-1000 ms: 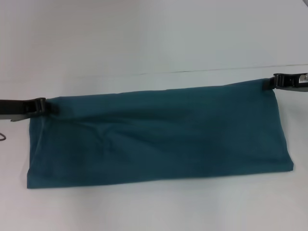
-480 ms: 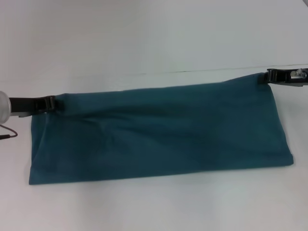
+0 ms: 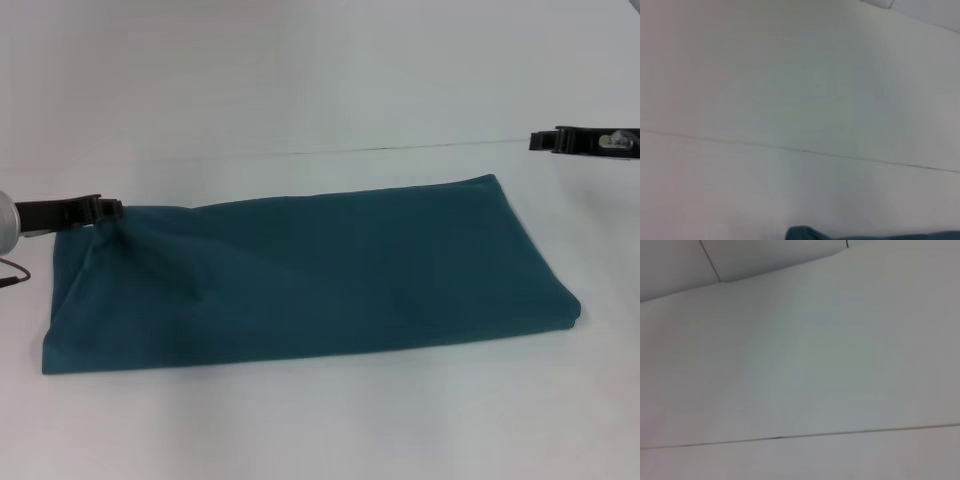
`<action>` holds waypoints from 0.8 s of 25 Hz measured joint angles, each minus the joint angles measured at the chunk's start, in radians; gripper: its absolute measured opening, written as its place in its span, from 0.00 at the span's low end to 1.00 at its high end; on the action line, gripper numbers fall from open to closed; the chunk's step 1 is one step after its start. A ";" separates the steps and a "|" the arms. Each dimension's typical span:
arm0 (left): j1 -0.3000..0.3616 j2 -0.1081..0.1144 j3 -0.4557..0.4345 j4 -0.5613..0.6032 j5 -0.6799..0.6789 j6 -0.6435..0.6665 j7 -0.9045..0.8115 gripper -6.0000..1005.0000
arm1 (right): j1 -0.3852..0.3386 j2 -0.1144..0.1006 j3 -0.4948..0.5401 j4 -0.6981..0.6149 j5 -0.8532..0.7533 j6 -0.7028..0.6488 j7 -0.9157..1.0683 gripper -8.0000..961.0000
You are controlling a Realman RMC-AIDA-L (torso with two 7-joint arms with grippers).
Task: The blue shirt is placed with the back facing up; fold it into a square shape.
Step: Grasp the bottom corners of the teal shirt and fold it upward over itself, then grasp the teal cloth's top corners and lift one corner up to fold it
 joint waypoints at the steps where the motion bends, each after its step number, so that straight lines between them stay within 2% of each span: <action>1: -0.001 0.000 0.000 -0.001 0.001 -0.005 0.000 0.24 | 0.001 0.000 -0.003 0.000 -0.001 0.002 0.000 0.20; 6: 0.002 0.000 -0.001 0.001 0.004 -0.004 0.001 0.34 | -0.005 0.000 -0.004 0.000 -0.002 0.003 0.004 0.41; 9: 0.008 0.013 -0.009 0.017 0.000 0.036 0.000 0.39 | -0.012 0.000 -0.004 0.001 -0.005 -0.009 0.001 0.56; 12: 0.015 0.030 -0.013 0.056 0.000 0.139 -0.009 0.53 | -0.017 -0.003 -0.006 -0.006 -0.008 -0.049 -0.001 0.71; 16: 0.033 0.052 -0.011 0.137 0.043 0.324 -0.101 0.76 | -0.030 -0.008 -0.007 -0.046 -0.007 -0.155 -0.043 0.79; 17: 0.038 0.057 -0.012 0.158 0.056 0.364 -0.131 0.82 | -0.034 -0.006 -0.007 -0.062 -0.006 -0.186 -0.065 0.81; 18: 0.045 0.061 -0.012 0.187 0.073 0.416 -0.164 0.84 | -0.039 -0.003 -0.007 -0.080 -0.005 -0.211 -0.085 0.83; 19: 0.050 0.063 -0.012 0.204 0.081 0.445 -0.178 0.86 | -0.054 0.011 -0.007 -0.131 -0.004 -0.280 -0.135 0.85; 20: 0.060 0.064 -0.012 0.233 0.095 0.495 -0.199 0.89 | -0.054 0.011 -0.007 -0.131 -0.004 -0.280 -0.135 0.87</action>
